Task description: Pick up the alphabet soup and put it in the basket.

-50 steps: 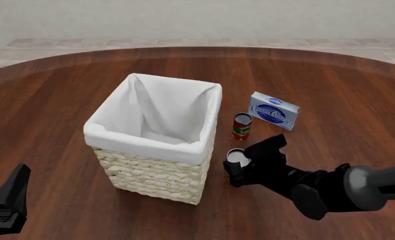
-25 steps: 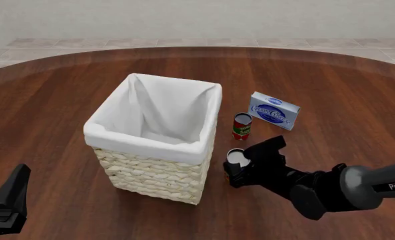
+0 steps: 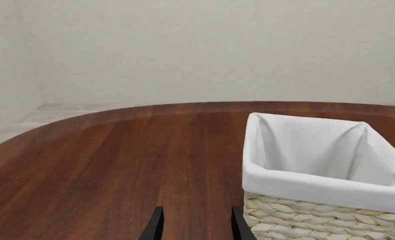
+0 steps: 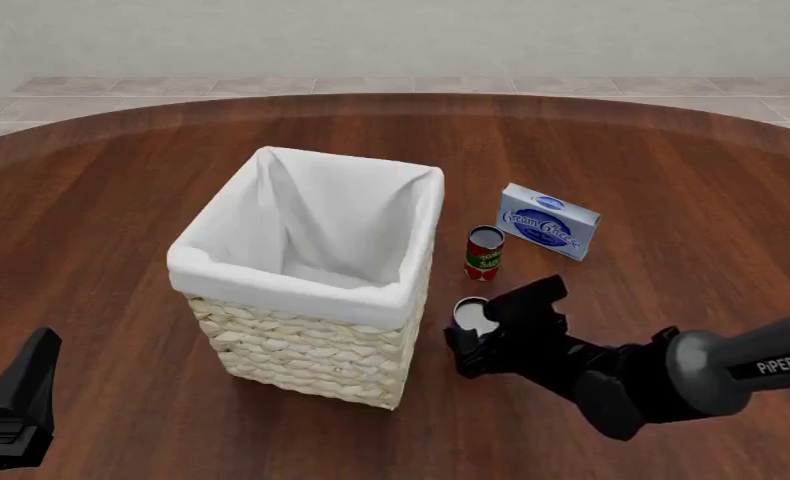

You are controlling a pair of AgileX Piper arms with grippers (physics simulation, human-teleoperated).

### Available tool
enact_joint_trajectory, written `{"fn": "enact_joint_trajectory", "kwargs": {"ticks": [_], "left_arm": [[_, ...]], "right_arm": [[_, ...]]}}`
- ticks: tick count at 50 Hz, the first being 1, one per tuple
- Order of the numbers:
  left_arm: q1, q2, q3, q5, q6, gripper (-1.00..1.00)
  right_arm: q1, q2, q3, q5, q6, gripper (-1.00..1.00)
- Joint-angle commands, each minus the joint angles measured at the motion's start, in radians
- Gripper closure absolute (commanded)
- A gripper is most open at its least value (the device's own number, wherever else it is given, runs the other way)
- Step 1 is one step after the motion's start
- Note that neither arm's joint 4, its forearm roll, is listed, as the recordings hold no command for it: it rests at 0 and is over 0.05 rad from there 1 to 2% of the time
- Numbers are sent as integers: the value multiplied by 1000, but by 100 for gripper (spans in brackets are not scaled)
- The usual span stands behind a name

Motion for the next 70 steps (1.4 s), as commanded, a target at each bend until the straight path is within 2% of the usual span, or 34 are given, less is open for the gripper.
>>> {"fn": "enact_joint_trajectory", "kwargs": {"ticks": [1, 11, 12, 39, 46, 70], "left_arm": [[0, 0, 0, 0, 0, -100], [0, 0, 0, 0, 0, -100], [0, 0, 0, 0, 0, -100], [0, 0, 0, 0, 0, -100], [0, 0, 0, 0, 0, -100], [0, 0, 0, 0, 0, -100]], "right_arm": [[1, 15, -3, -7, 5, -100], [0, 8, 4, -14, -2, -100], [-11, 5, 5, -16, -13, 100], [-35, -31, 19, -6, -28, 100], [-49, -96, 26, 29, -71, 100], [-56, -280, 24, 147, -134, 100]]}}
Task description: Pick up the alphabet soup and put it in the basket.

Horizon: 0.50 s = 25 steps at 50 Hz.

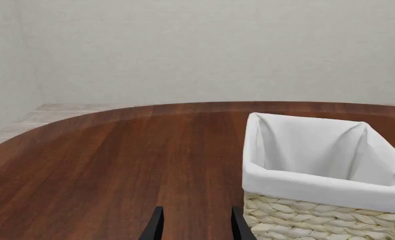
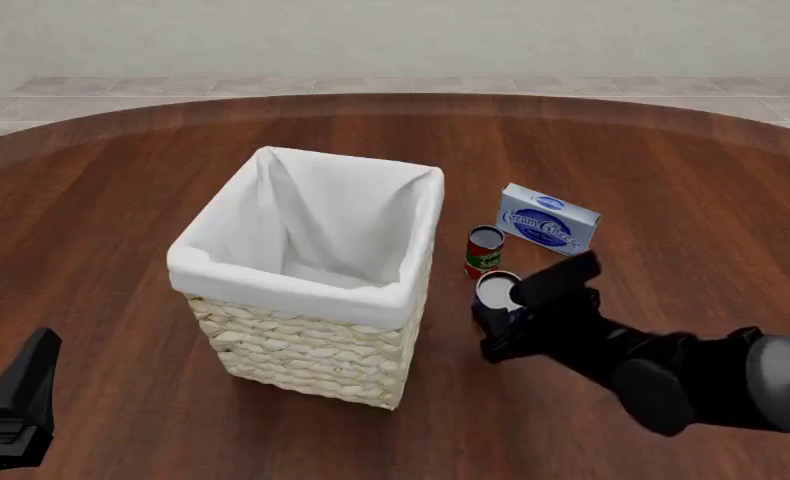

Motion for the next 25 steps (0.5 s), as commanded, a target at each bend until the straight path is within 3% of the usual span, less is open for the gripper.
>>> {"fn": "enact_joint_trajectory", "kwargs": {"ticks": [1, 25], "left_arm": [[0, 0, 0, 0, 0, -100], [0, 0, 0, 0, 0, -100]], "right_arm": [[-5, -82, -6, 45, -11, 100], [-20, -252, -23, 157, -61, 100]]}}
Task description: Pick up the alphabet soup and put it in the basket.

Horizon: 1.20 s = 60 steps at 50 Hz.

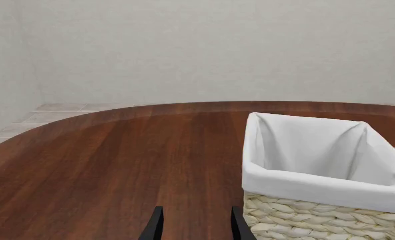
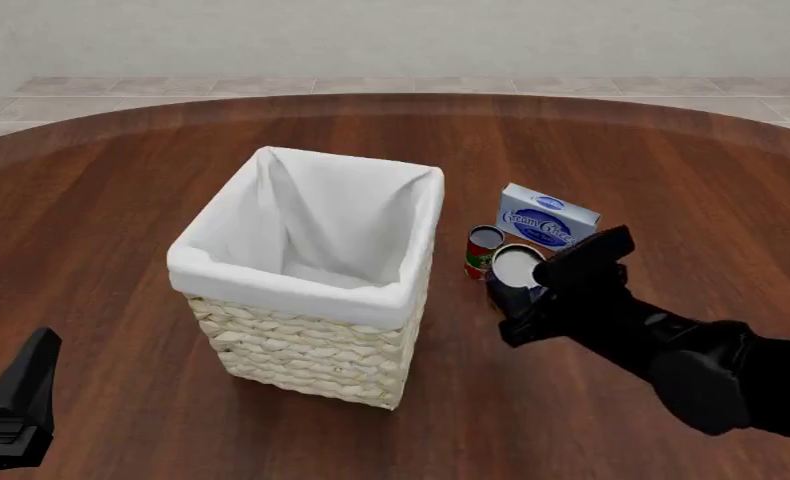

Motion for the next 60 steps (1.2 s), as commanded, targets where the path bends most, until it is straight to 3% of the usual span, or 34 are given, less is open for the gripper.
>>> {"fn": "enact_joint_trajectory", "kwargs": {"ticks": [1, 18, 34, 60], "left_arm": [[0, 0, 0, 0, 0, -100], [0, 0, 0, 0, 0, -100], [0, 0, 0, 0, 0, -100], [0, 0, 0, 0, 0, -100]], "right_arm": [[-4, -72, -20, 48, -7, 100], [-4, -139, -52, 113, -53, 100], [3, -182, -73, 159, -56, 100], [10, -210, -166, 231, -105, 100]]}}
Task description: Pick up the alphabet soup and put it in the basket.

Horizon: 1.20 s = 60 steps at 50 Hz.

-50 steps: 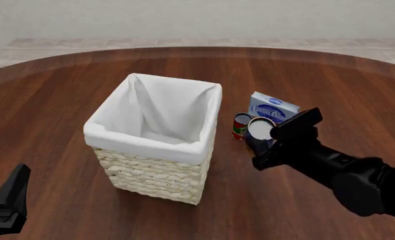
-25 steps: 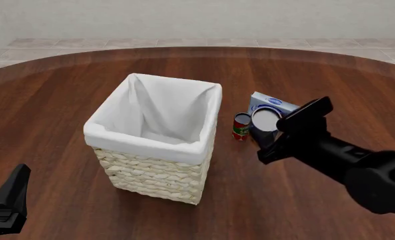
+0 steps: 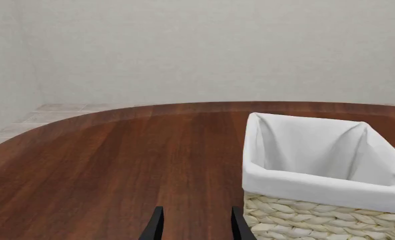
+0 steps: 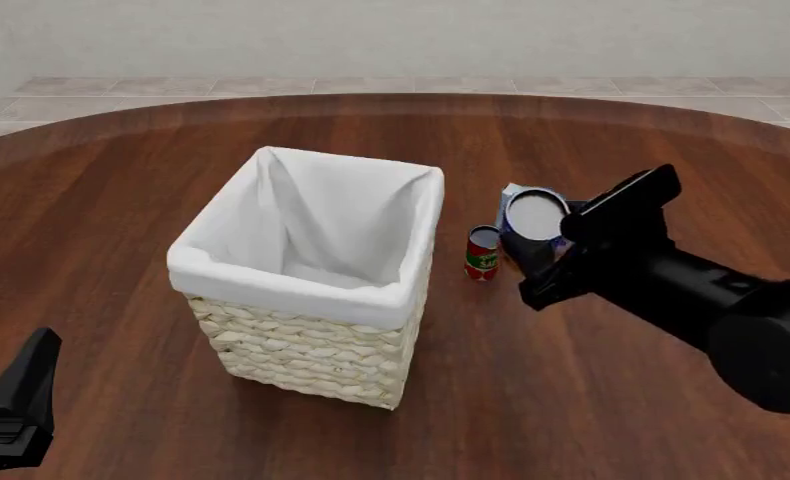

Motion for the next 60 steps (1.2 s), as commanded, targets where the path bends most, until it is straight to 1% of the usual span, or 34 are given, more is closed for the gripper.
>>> {"fn": "enact_joint_trajectory", "kwargs": {"ticks": [1, 4, 16, 24, 33, 40, 49, 60], "left_arm": [[0, 0, 0, 0, 0, -100], [0, 0, 0, 0, 0, -100], [0, 0, 0, 0, 0, -100], [0, 0, 0, 0, 0, -100], [0, 0, 0, 0, 0, -100], [0, 0, 0, 0, 0, -100], [0, 0, 0, 0, 0, -100], [0, 0, 0, 0, 0, -100]], "right_arm": [[6, -5, -58, 28, -8, 100], [6, 0, -74, 31, -3, 100], [10, 9, -126, 45, -22, 100], [21, 69, -147, 19, -30, 100], [29, 93, -183, 21, -39, 100], [30, 103, -200, 12, -32, 100], [38, 117, -236, 26, -41, 100], [63, 144, -308, 59, -70, 100]]}}
